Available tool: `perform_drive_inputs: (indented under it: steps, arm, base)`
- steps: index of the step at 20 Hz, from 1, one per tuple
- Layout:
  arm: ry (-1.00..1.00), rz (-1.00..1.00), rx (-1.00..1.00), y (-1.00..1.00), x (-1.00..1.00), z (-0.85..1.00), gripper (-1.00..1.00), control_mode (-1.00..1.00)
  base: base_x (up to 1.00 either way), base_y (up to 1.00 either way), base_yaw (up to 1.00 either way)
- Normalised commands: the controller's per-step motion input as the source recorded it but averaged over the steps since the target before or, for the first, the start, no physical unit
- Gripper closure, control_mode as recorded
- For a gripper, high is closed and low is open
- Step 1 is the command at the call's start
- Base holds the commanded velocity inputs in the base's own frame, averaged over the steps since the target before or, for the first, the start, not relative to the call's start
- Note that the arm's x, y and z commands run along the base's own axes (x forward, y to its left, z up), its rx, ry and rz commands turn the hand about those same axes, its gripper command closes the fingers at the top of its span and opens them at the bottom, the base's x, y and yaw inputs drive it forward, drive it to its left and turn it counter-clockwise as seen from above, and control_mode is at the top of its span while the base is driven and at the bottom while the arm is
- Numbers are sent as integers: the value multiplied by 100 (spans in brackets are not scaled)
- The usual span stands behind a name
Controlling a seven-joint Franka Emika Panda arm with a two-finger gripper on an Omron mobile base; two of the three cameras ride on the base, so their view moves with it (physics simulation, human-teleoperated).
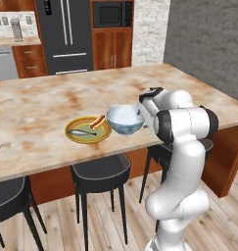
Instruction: Take the smaller bowl and place it next to the appetizer plate on the dining counter , and place the larger bowl next to the plate with cooked food.
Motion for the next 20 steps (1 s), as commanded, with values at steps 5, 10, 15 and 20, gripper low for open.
perform_drive_inputs:
  steps: [5, 10, 15, 20]
  arm:
    - [-12, 7, -18, 28, -83, 97, -100, -100]
    - [-6, 12, -24, 17, -97, 99, -100, -100]
    - [-1, 24, -31, 18, -95, 97, -100, -100]
    - [-3, 30, -39, 9, -94, 86, -100, -100]
  base:
    - [0, 0, 0]
    - [0, 0, 0]
    - [0, 0, 0]
    - [0, 0, 0]
